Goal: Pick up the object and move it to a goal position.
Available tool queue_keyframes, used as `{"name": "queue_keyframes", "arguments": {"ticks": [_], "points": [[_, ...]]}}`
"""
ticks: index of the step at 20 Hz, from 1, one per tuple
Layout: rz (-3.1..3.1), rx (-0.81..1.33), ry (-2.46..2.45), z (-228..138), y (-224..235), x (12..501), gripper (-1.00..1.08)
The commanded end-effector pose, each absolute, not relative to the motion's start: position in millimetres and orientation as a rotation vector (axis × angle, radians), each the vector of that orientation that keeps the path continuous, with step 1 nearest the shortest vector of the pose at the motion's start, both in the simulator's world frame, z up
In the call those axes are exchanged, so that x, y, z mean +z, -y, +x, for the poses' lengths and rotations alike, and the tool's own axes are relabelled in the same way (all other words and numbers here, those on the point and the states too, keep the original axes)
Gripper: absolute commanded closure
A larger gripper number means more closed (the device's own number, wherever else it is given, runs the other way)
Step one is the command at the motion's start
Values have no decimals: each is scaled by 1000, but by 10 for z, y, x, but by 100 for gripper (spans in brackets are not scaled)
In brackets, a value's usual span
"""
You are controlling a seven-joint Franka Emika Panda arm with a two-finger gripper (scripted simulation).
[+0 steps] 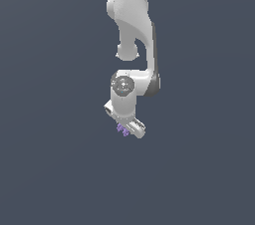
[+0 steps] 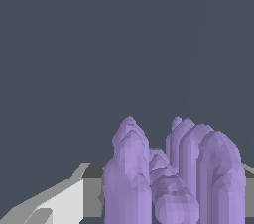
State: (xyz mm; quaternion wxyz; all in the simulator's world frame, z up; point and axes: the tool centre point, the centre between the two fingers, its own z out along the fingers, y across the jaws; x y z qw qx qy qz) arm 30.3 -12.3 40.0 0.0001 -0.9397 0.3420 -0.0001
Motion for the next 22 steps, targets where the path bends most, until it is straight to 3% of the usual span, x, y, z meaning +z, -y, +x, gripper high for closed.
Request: {"name": "queue_keyframes", "arguments": {"ticks": [1,11,22], "points": [[-2952,0,-1075,302,126,395,108],[-2952,-1,-1074,361,222,456,108],[-2952,-1,-1074,697,786,771,108]]}}
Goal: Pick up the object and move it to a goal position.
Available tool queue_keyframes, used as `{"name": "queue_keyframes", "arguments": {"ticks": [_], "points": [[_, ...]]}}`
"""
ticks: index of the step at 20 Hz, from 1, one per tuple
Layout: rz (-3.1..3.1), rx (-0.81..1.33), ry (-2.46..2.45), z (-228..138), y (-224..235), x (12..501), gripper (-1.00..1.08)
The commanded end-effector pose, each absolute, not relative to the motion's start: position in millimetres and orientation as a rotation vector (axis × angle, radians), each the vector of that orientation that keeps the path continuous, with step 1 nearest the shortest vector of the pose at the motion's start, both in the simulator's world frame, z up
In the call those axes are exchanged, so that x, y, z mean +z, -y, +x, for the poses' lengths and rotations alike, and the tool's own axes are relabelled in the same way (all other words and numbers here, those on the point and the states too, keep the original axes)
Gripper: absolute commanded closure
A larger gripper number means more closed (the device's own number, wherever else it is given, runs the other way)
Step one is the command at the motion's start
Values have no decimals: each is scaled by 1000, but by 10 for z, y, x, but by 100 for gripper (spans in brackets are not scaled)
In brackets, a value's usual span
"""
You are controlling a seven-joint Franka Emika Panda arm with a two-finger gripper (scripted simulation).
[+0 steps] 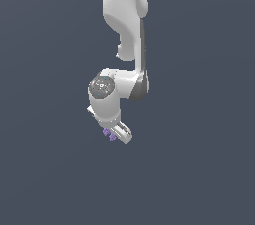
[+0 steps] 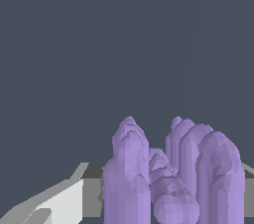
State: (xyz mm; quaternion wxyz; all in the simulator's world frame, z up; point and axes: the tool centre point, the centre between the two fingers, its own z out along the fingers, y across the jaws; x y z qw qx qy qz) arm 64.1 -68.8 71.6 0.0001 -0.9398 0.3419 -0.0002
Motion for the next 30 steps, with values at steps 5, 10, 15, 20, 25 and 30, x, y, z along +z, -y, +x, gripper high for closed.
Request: {"name": "queue_keyframes", "arguments": {"ticks": [5,10,15,20,25,30], "points": [[-2952,-1,-1074,896,1109,952,108],[-2953,0,-1074,1070,1381,1102,108],[-2953,0,-1074,1216,1604,1227,108],[-2953,0,-1074,1327,1766,1317,108],[-2953,0,-1074,1396,1861,1369,108],[-2952,0,-1074,1432,1913,1394,108]]}}
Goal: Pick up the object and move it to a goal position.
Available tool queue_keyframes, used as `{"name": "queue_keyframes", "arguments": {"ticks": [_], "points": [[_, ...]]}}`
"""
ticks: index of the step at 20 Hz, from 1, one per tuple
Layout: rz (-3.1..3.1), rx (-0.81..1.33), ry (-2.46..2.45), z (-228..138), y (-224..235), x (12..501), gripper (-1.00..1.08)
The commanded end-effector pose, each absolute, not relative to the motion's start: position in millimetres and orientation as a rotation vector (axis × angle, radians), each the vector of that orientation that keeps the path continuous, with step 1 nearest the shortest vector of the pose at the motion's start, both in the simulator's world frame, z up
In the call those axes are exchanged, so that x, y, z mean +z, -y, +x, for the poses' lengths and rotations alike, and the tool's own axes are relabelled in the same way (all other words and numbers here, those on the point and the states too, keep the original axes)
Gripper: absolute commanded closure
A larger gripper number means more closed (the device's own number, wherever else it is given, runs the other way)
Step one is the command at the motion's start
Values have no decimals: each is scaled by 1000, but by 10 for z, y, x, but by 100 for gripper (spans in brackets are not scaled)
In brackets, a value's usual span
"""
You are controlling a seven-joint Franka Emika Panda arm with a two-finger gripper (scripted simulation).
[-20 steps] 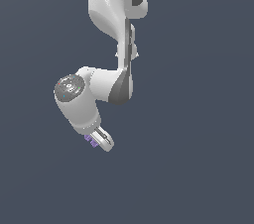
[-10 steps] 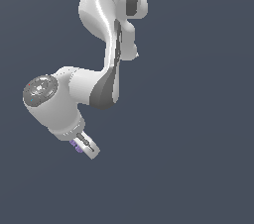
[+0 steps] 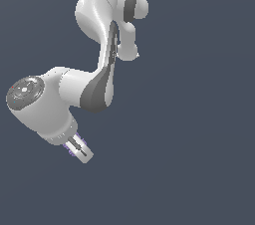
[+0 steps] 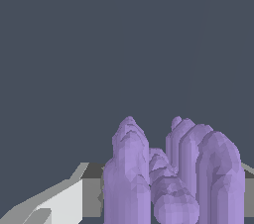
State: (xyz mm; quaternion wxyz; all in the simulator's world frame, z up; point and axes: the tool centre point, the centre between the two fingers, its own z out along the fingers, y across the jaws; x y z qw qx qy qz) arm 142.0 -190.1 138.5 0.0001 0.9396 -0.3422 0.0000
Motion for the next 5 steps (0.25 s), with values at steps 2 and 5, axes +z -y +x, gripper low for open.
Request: {"name": "queue_keyframes", "arguments": {"ticks": [2,5], "points": [[2952,0,1074,1440,1922,1400,108],[2952,0,1074,1444,1927,1403,108]]}}
